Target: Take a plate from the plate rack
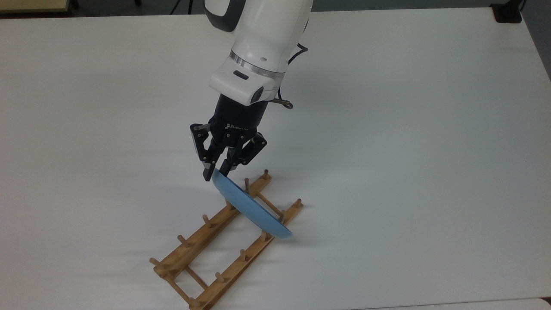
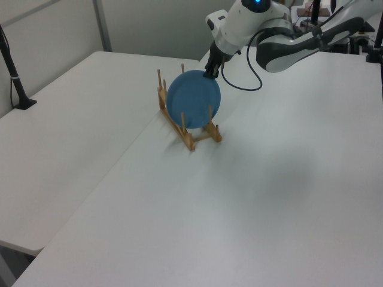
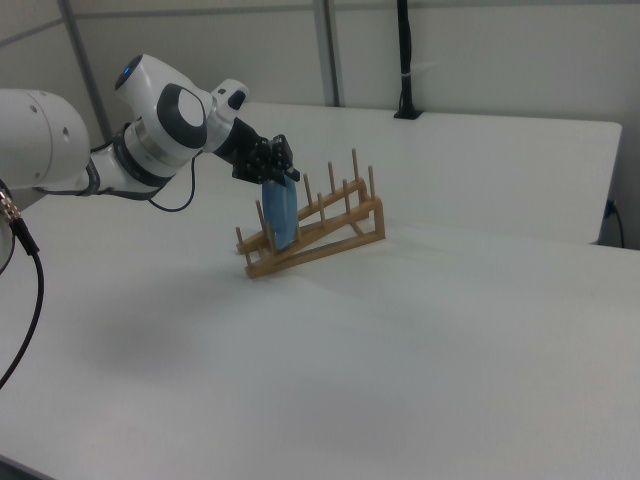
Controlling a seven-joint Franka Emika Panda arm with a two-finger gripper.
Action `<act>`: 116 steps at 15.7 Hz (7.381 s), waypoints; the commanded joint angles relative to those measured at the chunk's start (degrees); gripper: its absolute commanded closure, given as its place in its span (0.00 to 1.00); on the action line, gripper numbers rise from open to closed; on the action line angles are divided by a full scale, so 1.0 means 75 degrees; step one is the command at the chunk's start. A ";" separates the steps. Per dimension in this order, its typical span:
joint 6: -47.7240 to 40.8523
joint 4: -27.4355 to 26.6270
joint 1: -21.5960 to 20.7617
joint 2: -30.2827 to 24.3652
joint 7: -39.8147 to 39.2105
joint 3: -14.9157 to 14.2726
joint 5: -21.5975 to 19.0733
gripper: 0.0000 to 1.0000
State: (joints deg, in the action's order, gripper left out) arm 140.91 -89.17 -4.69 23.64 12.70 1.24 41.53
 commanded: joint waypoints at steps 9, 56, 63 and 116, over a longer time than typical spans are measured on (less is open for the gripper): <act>0.0149 0.0065 -0.0172 -0.0257 0.0322 -0.0107 0.0451 0.86; -0.0952 -0.2079 -0.1332 -0.1301 -0.0345 0.0292 0.0498 0.32; -0.0917 -0.1751 -0.1192 -0.0867 -0.0123 0.0233 0.1188 0.39; -0.0788 -0.0485 -0.0817 -0.0363 0.2115 -0.0095 0.3029 1.00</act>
State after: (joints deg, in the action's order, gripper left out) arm 134.90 -92.24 -10.13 22.07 26.14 0.76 62.38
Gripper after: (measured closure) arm 0.947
